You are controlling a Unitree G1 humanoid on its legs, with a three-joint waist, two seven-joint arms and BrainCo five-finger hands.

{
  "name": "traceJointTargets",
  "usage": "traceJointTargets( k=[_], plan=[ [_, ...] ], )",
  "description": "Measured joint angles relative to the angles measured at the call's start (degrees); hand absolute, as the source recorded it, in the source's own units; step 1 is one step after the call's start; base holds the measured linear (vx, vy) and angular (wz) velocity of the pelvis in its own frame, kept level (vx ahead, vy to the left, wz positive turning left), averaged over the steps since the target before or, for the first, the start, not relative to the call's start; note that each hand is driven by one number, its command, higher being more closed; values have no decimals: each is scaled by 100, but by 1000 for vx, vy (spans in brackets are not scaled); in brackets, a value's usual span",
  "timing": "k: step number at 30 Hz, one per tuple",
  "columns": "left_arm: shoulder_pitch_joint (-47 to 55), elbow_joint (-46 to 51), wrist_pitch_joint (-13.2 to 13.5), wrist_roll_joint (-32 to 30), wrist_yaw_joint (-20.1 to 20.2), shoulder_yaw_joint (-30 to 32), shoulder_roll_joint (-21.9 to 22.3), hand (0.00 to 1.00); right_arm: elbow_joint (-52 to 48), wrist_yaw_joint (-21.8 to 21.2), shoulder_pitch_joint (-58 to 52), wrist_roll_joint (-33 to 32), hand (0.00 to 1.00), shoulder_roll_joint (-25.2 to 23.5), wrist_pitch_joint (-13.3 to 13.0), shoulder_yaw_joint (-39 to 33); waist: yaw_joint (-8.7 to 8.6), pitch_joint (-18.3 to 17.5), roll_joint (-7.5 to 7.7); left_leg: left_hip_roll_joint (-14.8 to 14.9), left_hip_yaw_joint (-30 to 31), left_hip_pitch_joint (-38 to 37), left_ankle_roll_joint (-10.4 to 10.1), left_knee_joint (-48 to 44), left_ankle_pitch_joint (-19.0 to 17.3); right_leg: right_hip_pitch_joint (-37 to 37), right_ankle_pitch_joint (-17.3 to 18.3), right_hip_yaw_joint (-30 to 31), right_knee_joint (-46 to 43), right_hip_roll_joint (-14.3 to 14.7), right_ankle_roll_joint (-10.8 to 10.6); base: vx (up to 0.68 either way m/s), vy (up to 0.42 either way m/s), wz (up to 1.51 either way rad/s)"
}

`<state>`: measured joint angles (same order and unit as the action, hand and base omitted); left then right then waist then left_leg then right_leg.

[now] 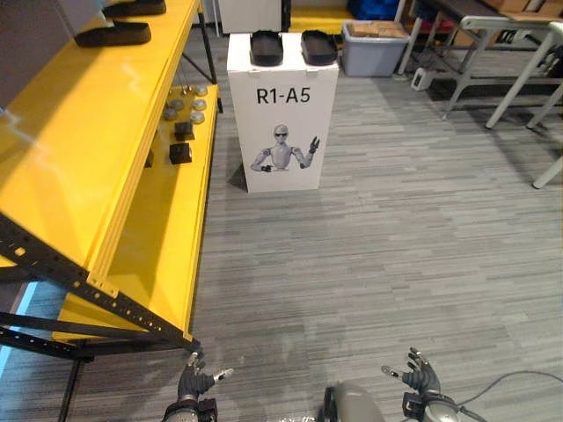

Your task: Walk over and take plastic housings, then place them on the shelf

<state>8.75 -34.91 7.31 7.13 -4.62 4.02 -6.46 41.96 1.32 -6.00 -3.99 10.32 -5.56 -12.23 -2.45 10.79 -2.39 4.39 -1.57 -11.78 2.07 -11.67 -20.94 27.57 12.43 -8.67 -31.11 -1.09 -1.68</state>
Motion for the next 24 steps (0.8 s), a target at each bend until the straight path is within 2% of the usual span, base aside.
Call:
traceJointTargets(
  k=[1,2,3,4,5,6,7,8,9,11,13,14,15,16,17,18,19,20,21,22,23,24],
  plan=[
    [-117,-12,14,3,-8,-4,-65,0,-12,21,-52,-2,0,45,-2,0,-30,-1,80,58,68,-147,-250,37,-14,24,-1057,58,785,35,135,699,-236,40],
    [-246,-108,27,1,-6,-18,6,0,35,55,-12,-7,0,155,19,-12,-3,18,-121,340,99,-206,-429,-116,-28,12,-1377,-71,580,172,511,834,-283,33],
    [-314,-122,30,-2,6,-21,4,0,0,88,51,-13,0,144,17,-23,-28,19,-114,346,130,-98,-667,-288,116,54,-1184,-83,436,159,539,727,-257,16],
    [-380,-157,32,-2,-2,-38,44,0,-12,90,114,-17,0,139,18,-27,-50,18,-103,330,168,-34,-898,-500,432,24,-942,-104,260,105,597,681,-260,27],
    [-392,-238,32,0,-1,-63,166,0,-30,86,133,-17,0,124,17,14,-92,28,-90,244,198,65,-767,-1144,1181,-387,-666,-141,274,48,638,662,-259,25],
    [-352,-237,33,0,-2,-58,216,0,-49,89,118,-17,0,111,16,87,-96,34,-87,244,189,197,-708,-1670,1597,-687,-588,-143,452,54,635,641,-240,26],
    [-292,-226,37,0,3,-53,278,0,-103,89,71,-22,0,86,7,217,-67,59,-48,315,194,516,-740,-2562,1968,-1171,-540,-135,822,104,658,567,-190,10],
    [-264,-204,59,1,21,-58,308,0,-128,92,71,-30,0,-11,-6,283,26,66,-51,507,116,1076,-757,-3923,1766,-1761,-531,-125,1308,241,677,552,-175,1],
    [-241,-181,51,8,28,-55,317,0,-228,96,66,-98,0,-109,-14,351,119,85,-64,712,-75,1625,-715,-4878,1542,-2273,-517,-101,1681,372,706,614,-189,-11],
    [-165,-66,39,48,25,-74,353,0,-351,127,79,-205,0,-225,-27,340,286,113,-9,794,-377,2315,-620,-5175,1256,-2813,-499,50,2098,428,732,457,-99,-28],
    [-111,-2,37,65,17,-105,380,0,-318,153,105,-246,0,-225,-28,339,410,133,2,748,-635,2906,-562,-4757,983,-3219,-498,215,2463,415,730,411,-7,-41],
    [-97,-1,32,72,1,-97,379,0,-260,167,173,-248,0,-234,-24,311,461,159,24,597,-690,3114,-572,-4060,835,-3471,-476,343,2615,354,696,402,56,-45],
    [-98,2,33,72,-5,-98,379,0,-255,179,180,-252,0,-241,-24,280,484,180,51,479,-727,3150,-577,-3580,834,-3583,-437,405,2665,292,645,399,116,-51],
    [-106,3,33,73,-9,-104,389,0,-207,199,198,-266,0,-260,-27,148,480,202,84,233,-755,3159,-557,-2438,903,-3805,-302,508,2763,165,522,412,159,-43],
    [-116,10,42,70,-7,-109,429,0,-176,219,167,-323,0,-233,-26,31,462,168,23,75,-703,3129,-594,-1294,1191,-3926,-116,559,2786,132,412,408,180,-37],
    [-117,10,48,70,-8,-108,434,0,-119,223,150,-351,0,-203,-26,11,465,146,-13,47,-614,3151,-518,-951,1486,-3992,-3,639,2769,150,372,430,214,-52],
    [-74,0,47,70,-13,-99,392,0,33,229,143,-355,0,-225,-11,5,506,81,11,-50,-556,3096,-142,-1078,1918,-4058,267,824,2630,67,269,561,251,-43],
    [-52,-8,42,67,-10,-96,332,0,42,231,109,-352,0,-290,-19,10,462,30,235,-241,-641,3170,8,-1324,1615,-3979,523,896,2350,-155,184,580,237,-36],
    [-84,-21,38,67,-9,-92,323,0,53,230,92,-349,0,-281,-18,-7,462,15,276,-304,-684,3217,53,-1451,1472,-3891,620,945,2125,-232,168,599,223,-13],
    [-126,-73,31,64,5,-110,372,0,165,225,103,-343,0,-243,-15,-17,475,8,282,-365,-794,3184,113,-1582,1224,-3619,728,1063,1420,-352,38,502,196,-27],
    [-80,-132,25,63,12,-115,372,0,277,204,137,-342,0,-268,-8,-8,486,22,310,-451,-907,2920,192,-1540,1036,-3311,719,1180,428,-455,-110,515,205,-30],
    [-51,-166,20,63,16,-117,359,0,301,194,137,-342,0,-293,-8,-6,472,28,325,-501,-938,2743,255,-1511,952,-3135,627,1200,-173,-516,-320,519,187,-25]
  ],
)
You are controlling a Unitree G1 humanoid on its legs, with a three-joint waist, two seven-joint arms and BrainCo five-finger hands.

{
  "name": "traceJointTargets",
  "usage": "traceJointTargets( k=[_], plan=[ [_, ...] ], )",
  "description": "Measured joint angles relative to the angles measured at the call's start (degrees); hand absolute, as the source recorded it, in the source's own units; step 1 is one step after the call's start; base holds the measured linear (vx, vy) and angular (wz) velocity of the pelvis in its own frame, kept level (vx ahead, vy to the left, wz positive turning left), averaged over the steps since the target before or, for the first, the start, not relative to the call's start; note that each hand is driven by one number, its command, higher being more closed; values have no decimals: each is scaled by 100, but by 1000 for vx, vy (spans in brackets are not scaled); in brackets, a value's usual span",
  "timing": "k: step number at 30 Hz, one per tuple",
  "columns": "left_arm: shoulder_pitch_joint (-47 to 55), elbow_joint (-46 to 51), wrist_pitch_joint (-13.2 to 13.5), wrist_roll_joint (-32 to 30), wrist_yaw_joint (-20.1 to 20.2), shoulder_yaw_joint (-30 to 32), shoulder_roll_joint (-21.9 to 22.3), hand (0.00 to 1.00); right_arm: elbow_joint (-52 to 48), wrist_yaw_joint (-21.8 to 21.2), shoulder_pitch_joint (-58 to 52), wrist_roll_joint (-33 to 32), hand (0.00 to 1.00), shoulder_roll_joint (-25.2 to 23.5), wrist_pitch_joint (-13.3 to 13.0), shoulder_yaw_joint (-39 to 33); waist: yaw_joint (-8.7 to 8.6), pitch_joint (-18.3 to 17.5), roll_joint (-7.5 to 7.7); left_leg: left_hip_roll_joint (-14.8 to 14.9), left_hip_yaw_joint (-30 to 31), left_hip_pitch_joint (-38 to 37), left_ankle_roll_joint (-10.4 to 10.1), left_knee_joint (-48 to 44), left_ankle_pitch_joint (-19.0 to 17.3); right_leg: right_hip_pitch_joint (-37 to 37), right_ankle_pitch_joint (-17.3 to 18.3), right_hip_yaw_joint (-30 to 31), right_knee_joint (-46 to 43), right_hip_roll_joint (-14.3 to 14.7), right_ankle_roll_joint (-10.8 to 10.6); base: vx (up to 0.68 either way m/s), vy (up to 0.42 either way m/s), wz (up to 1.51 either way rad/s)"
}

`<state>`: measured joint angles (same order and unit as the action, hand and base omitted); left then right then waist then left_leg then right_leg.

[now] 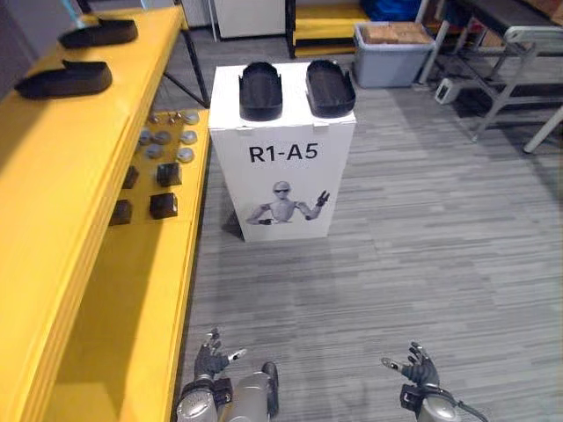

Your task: Walk over and take plastic housings, then place them on the shelf

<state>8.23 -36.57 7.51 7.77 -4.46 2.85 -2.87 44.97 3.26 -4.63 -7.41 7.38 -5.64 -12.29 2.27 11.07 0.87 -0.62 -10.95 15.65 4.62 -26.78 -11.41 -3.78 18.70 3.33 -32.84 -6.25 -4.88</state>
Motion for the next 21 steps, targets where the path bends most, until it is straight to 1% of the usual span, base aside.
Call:
traceJointTargets(
  k=[1,2,3,4,5,7,8,9,10,11,12,13,14,15,16,17,18,19,20,21],
  plan=[
    [9,-101,-25,0,-1,-53,-46,0,84,-10,10,1,0,-36,1,6,-37,3,5,-89,-15,-394,78,60,-183,409,-81,42,-1211,-95,-484,520,135,0],
    [50,-114,-47,1,-5,-132,-81,0,110,-31,-2,2,0,-42,5,73,-124,1,-3,-135,10,-770,117,144,-330,721,-44,-23,-2030,-131,-459,523,100,6],
    [54,-120,-47,0,-12,-153,-115,0,109,-36,0,2,0,-39,5,131,-138,-2,-7,-142,15,-957,131,219,-383,894,-20,-124,-2240,-155,-411,426,45,7],
    [43,-153,-44,1,-11,-179,-193,0,109,-46,34,2,0,-42,4,212,-130,3,-14,-138,25,-1241,110,401,-418,1173,44,-305,-2346,-176,-301,517,8,3],
    [-42,-242,-49,2,-11,-212,-243,0,108,-68,56,2,0,-38,-1,300,-152,12,-33,-81,78,-1658,108,731,-417,1571,136,-608,-2041,-145,-120,513,-14,6],
    [-163,-321,-49,5,-15,-206,-253,0,109,-76,55,2,0,-16,-5,330,-164,44,-82,38,176,-1999,96,988,-420,1882,157,-843,-1398,-56,-52,563,-84,28],
    [-240,-327,-37,5,-15,-208,-248,0,117,-77,61,2,0,2,-4,335,-208,89,-161,219,271,-2255,17,1141,-436,2115,49,-877,-400,105,37,517,-125,41],
    [-246,-333,-35,5,-16,-208,-253,0,117,-77,59,2,0,4,-4,336,-248,97,-176,279,338,-2310,-18,1172,-448,2163,-34,-857,-29,153,95,537,-165,55],
    [-242,-351,-27,2,-17,-208,-279,0,123,-76,42,2,0,9,-4,335,-324,100,-176,389,420,-2446,-201,1227,-494,2236,-562,-808,694,233,123,575,-206,63],
    [-238,-417,-19,-5,-19,-213,-332,0,160,-75,-28,2,0,25,-3,334,-418,61,-159,481,559,-2601,-425,1255,-586,2128,-1672,-692,1111,373,243,594,-227,54],
    [-267,-568,-21,-14,-18,-214,-252,0,244,-74,-34,4,0,119,0,319,-387,21,-306,691,643,-2631,-534,1200,-643,2046,-1701,-743,1040,531,471,694,-309,21],
    [-273,-610,-22,-28,-9,-210,-218,0,280,-73,65,7,0,156,0,270,-322,4,-346,759,680,-2560,-807,1058,-465,2146,-1615,-737,787,559,595,545,-274,7],
    [-289,-618,-22,-33,-11,-209,-147,0,285,-66,52,18,0,163,7,190,-333,9,-340,723,769,-2526,-871,848,-219,2110,-1508,-790,592,489,623,510,-275,24],
    [-289,-606,-13,-34,-11,-209,-92,0,273,-61,9,31,0,174,7,174,-363,11,-338,707,815,-2441,-863,558,-60,1970,-1427,-881,580,428,616,356,-213,66],
    [-288,-555,0,-34,-13,-199,-11,0,201,-60,-93,116,0,178,7,218,-409,19,-328,723,802,-2121,-837,-440,317,1566,-1283,-1006,757,344,639,481,-276,70],
    [-275,-496,5,-31,-10,-191,65,0,27,-54,-174,121,0,132,0,351,-332,35,-311,948,733,-1586,-853,-1630,525,1157,-1199,-1093,1022,344,715,388,-221,51],
    [-275,-476,7,-31,-7,-193,89,0,-16,-50,-195,121,0,115,-1,355,-271,21,-343,1082,636,-1363,-912,-2090,389,990,-1194,-1095,1147,400,725,404,-190,12],
    [-286,-437,4,-22,-8,-201,110,0,-82,-43,-181,112,0,55,-4,348,-185,26,-334,1237,524,-1019,-994,-2540,128,656,-1180,-1113,1398,440,748,298,-89,-8],
    [-288,-404,4,-15,-11,-201,151,0,-152,-38,-174,99,0,1,-17,327,-122,25,-325,1308,389,-830,-1049,-2334,-1,371,-1180,-1133,1604,427,747,345,-86,-6],
    [-281,-390,7,-7,-11,-201,169,0,-146,-37,-156,98,0,-9,-17,326,-121,23,-327,1319,335,-767,-1047,-2083,-59,248,-1180,-1141,1684,415,747,236,6,-2]
  ],
)
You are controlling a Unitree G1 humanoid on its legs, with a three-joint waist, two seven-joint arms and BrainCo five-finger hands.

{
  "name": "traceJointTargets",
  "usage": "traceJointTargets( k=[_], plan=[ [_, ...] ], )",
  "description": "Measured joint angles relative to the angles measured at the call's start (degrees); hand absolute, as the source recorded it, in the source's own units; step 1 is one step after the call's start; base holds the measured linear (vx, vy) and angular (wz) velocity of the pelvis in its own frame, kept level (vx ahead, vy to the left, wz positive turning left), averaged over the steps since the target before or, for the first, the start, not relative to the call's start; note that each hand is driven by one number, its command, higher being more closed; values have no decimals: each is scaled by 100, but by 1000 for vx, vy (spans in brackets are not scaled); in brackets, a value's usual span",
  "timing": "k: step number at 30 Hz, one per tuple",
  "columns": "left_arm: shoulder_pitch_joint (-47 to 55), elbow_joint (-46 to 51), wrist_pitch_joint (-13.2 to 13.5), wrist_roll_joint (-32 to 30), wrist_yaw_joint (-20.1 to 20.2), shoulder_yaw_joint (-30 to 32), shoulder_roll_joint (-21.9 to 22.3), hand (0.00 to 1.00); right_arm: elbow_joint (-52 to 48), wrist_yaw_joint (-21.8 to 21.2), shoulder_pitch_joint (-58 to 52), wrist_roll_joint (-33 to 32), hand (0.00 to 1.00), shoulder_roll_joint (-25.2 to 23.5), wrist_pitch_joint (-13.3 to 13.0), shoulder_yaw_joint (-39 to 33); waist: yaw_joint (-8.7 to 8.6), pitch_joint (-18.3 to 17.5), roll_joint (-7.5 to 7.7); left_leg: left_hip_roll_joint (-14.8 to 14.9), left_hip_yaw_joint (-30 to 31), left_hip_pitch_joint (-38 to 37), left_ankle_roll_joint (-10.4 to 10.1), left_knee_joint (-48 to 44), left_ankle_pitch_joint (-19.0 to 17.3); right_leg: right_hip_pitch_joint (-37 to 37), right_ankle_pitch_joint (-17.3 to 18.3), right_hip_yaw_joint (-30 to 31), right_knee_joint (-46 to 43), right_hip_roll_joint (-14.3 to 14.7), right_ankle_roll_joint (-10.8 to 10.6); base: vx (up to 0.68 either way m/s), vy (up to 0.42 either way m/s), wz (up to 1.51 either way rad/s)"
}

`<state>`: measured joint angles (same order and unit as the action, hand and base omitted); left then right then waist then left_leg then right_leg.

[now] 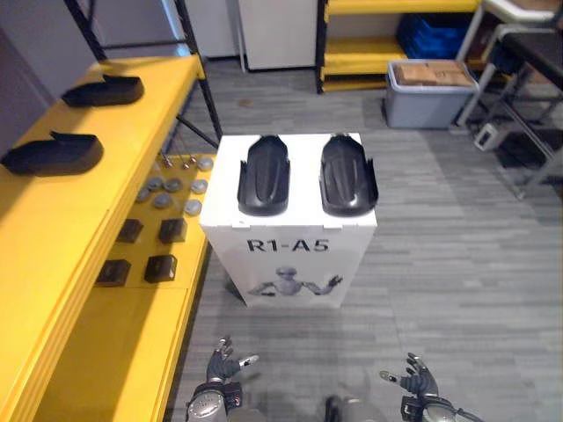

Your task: Walk over and take plastic housings, then place them on the shelf

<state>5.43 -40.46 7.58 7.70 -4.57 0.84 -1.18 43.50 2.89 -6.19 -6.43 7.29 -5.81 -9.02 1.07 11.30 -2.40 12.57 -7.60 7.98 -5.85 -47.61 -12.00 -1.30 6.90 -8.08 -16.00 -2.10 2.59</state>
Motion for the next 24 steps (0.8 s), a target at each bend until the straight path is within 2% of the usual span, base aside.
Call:
traceJointTargets(
  k=[1,2,3,4,5,8,11,14,17,18,22,24],
  plan=[
    [2,0,1,3,-1,-2,16,0,3,4,12,-3,0,-29,0,-5,-6,-3,-7,-7,-60,87,-17,646,-21,-149,-1,-8,131,-17,-3,205,65,-10],
    [-2,-1,1,4,-2,-3,14,0,12,6,9,-3,0,-50,1,-7,-5,-10,-16,-62,-41,95,44,1691,65,-291,23,6,202,-21,-51,252,123,-14],
    [-9,-4,0,5,-2,-5,14,0,10,9,5,-3,0,-44,1,-14,-14,-19,-27,-110,-30,96,73,2155,233,-306,61,37,204,-21,-112,218,143,-15],
    [-18,-9,0,5,-1,-10,25,0,11,13,10,-3,0,-31,2,-51,-21,-48,-77,-153,13,95,103,2625,554,-305,115,73,199,0,-199,213,193,-14],
    [-44,-103,-2,8,-6,-8,20,0,157,47,17,-13,0,-53,15,-268,-23,-83,-123,-237,57,34,181,3093,1072,-329,263,211,232,19,-390,159,178,-9],
    [-65,-176,-5,11,-11,-8,-114,0,217,60,-39,-112,0,-64,15,-389,-21,-128,122,-611,-112,-287,281,3552,1145,-393,348,401,294,-336,-530,197,192,-9],
    [67,-180,-5,8,-10,2,-305,0,121,97,-21,-117,0,-57,14,-451,-25,-159,151,-779,-301,-534,358,3869,1195,-435,371,695,379,-469,-596,92,106,-21],
    [203,-178,-4,3,-3,62,-483,0,-610,150,-40,-110,0,9,17,-655,-22,-209,192,-827,-458,-557,394,4084,1247,-358,393,899,563,-497,-651,38,44,-27],
    [340,-173,-4,-14,11,109,-495,0,-1476,227,-49,-96,0,402,16,-747,-85,-259,205,-854,-534,-558,411,4201,1279,-294,362,1002,661,-494,-698,20,37,-20],
    [395,-172,-4,-14,17,106,-496,0,-2019,288,-32,-79,0,628,11,-989,-101,-283,221,-865,-581,-558,416,4271,1297,-243,346,1070,683,-496,-719,17,37,-12],
    [502,-169,7,-16,25,97,-540,0,-2579,379,43,155,0,993,1,-1183,-170,-363,286,-889,-602,-556,427,4410,1353,-175,293,1101,692,-497,-736,19,22,-4],
    [603,-167,12,-22,49,28,-540,0,-2889,434,166,257,0,1114,-4,-1214,-211,-400,292,-869,-604,-557,439,4480,1370,-160,125,1144,766,-459,-743,28,36,-5]
  ],
)
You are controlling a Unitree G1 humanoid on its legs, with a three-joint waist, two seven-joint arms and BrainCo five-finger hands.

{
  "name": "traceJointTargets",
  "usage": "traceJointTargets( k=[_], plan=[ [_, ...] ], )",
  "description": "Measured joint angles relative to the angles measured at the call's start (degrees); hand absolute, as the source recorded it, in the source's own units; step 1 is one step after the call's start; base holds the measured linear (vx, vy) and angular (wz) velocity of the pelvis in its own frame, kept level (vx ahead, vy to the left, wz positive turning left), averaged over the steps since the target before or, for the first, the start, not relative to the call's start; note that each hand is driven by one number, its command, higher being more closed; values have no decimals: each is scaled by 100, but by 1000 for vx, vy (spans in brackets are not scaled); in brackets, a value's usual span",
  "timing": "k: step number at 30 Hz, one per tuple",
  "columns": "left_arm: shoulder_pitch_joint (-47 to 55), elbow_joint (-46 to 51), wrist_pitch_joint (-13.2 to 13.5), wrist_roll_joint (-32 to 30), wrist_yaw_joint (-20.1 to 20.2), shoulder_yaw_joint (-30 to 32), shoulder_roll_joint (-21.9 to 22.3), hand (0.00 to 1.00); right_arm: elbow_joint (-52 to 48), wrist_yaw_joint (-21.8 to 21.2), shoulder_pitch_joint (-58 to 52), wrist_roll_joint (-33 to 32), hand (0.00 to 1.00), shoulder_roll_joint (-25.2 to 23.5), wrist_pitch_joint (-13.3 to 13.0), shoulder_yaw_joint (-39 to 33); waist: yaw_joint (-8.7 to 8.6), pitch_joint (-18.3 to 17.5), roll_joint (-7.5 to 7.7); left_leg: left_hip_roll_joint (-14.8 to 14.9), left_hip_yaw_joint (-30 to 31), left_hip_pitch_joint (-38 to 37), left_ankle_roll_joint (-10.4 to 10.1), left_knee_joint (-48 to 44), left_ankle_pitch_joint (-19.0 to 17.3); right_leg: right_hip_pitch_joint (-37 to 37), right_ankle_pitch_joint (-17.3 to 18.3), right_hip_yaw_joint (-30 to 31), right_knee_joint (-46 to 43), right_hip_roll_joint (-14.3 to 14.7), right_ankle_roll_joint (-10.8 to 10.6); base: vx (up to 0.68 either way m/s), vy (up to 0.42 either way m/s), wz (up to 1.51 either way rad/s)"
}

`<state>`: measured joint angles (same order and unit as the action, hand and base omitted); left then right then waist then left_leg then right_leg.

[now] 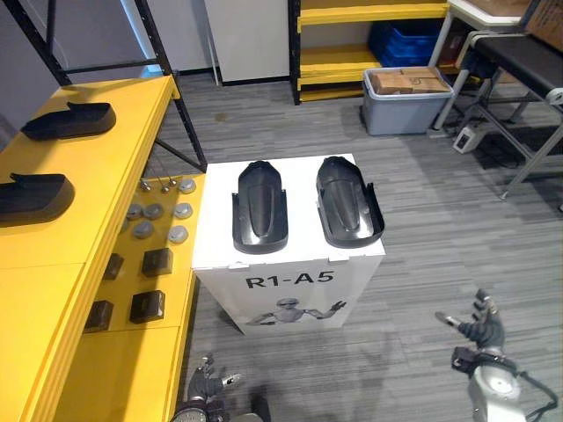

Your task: Walk over and take plastic housings, then place them on the shelf

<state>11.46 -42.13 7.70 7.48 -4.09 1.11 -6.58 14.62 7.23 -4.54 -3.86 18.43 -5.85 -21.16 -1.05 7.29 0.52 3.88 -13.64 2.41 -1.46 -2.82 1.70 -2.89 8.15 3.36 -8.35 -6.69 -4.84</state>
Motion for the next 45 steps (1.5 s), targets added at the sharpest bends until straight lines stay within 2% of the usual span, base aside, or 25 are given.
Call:
traceJointTargets(
  k=[5,9,12,14,20,22,28,31,39,40,45],
  plan=[
    [81,0,8,-5,131,-49,-1,0,-252,82,650,233,0,288,-121,50,54,-23,10,-74,0,-19,87,177,101,13,-151,52,102,-43,-38,3,52,1],
    [176,-1,41,-4,195,-146,-15,0,32,122,1269,252,0,687,-182,675,51,-59,3,-123,64,-64,99,428,289,49,-152,-2,102,-55,-39,-45,12,10],
    [207,-4,50,1,199,-366,-15,0,779,137,2008,257,0,898,-183,1069,101,-71,-3,-150,194,-77,106,761,565,120,-154,-130,101,-39,-37,-80,-16,20],
    [205,13,66,24,194,-440,12,0,1367,187,2479,262,0,905,-171,1273,221,-75,-19,-170,257,-80,121,777,612,98,-153,-199,102,-51,-37,-96,-1,14],
    [183,12,105,42,172,-462,37,0,2217,283,3430,394,0,903,-112,1690,287,-3,-116,-293,486,22,132,806,629,83,-121,-278,318,-136,-65,-81,15,3],
    [183,12,108,90,139,-484,66,0,2563,394,3725,511,0,905,17,1684,281,52,-177,-343,662,48,136,807,631,71,-105,-333,330,-160,-45,-68,15,14],
    [103,103,130,254,-21,-492,102,0,3785,756,4854,648,0,906,236,1658,282,388,-209,-399,943,253,163,782,705,125,-131,-546,403,-180,-74,-7,6,16],
    [-28,120,173,258,-81,-535,119,0,4227,866,5355,661,0,907,288,1652,361,610,-219,-413,984,358,230,778,764,186,-164,-574,408,-185,-113,66,-1,9],
    [-103,291,281,392,-242,-652,139,0,4978,771,6256,770,0,1061,354,1674,397,1066,-355,-397,1079,483,239,775,772,304,-397,-563,364,-149,-116,78,-3,3],
    [-134,291,283,437,-249,-683,127,0,5049,751,6367,776,100,1126,360,1669,399,1103,-371,-394,1091,516,239,775,772,322,-405,-569,360,-145,-113,54,-1,3],
    [-460,270,279,484,-307,-798,138,0,5479,672,6815,1180,100,1340,469,1664,499,1247,-428,-321,1125,597,238,774,771,442,-451,-550,272,-108,-84,6,-1,1]
  ],
)
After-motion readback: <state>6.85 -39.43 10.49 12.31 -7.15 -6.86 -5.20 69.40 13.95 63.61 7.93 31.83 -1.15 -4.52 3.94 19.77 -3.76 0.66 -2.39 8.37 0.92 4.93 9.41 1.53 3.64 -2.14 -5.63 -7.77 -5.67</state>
